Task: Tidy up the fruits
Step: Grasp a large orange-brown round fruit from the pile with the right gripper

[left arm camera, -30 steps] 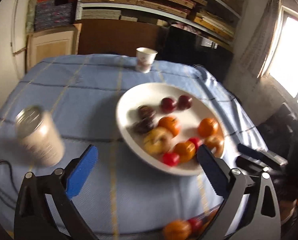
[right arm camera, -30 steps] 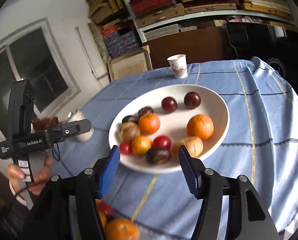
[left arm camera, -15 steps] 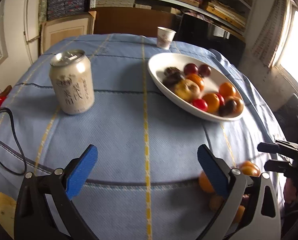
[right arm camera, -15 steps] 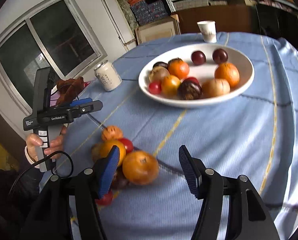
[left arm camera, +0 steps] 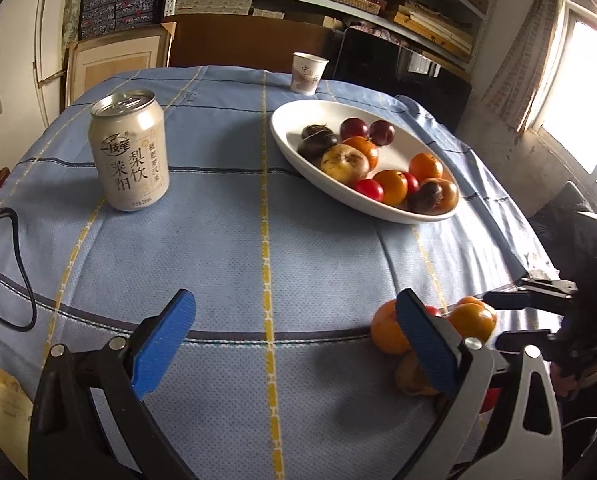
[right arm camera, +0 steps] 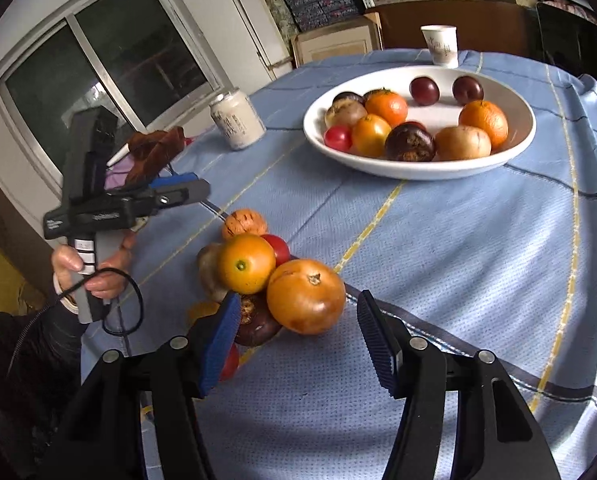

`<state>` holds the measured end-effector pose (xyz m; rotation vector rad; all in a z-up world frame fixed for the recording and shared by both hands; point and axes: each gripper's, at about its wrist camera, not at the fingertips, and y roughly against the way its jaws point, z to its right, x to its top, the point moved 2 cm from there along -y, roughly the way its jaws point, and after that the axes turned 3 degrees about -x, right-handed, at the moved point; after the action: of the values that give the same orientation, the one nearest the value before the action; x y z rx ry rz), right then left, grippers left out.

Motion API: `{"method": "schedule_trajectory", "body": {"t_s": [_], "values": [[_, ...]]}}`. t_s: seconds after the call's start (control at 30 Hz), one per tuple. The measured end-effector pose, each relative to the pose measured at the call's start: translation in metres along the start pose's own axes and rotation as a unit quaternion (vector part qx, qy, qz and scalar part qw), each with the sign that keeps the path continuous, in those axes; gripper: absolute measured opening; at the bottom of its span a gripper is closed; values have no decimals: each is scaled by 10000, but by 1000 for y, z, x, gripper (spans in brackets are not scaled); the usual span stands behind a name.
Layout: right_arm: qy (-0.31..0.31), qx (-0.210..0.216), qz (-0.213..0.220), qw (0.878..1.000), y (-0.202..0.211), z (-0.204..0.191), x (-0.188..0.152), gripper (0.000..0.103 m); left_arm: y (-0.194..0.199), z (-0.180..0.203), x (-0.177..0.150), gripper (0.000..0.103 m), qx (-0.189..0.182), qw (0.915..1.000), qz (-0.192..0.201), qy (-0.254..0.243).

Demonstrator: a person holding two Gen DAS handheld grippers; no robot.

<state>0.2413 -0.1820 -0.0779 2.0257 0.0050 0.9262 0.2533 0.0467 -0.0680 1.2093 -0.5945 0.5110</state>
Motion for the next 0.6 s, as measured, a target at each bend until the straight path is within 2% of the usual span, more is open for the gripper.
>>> {"method": "schedule_trajectory", "body": {"t_s": [0.1,0.17,0.2,0.27,0.37,0.47,0.6], "values": [[-111,58,-123,9998,-10,2,-1,59,2,4,-1,98,-71,10000,27,-39],[-238,134,-139,9995,-14,4,-1,52,3,6,-2,98,-90,9999,42,-77],[-294,167,-131,9993,-15,6,0,44,4,8,-2,98,-106,9999,68,-102],[-442,273,-133,9986,-14,11,0,44,8,10,-2,98,-125,9997,139,-160],[-618,149,26,9980,-5,19,2,44,14,18,-2,98,-197,9987,313,-338],[-946,212,242,9950,5,30,4,44,21,42,-2,98,-245,9939,512,-943],[-1303,145,568,9897,21,44,5,44,21,78,-5,98,-172,9806,704,-1823]]}}
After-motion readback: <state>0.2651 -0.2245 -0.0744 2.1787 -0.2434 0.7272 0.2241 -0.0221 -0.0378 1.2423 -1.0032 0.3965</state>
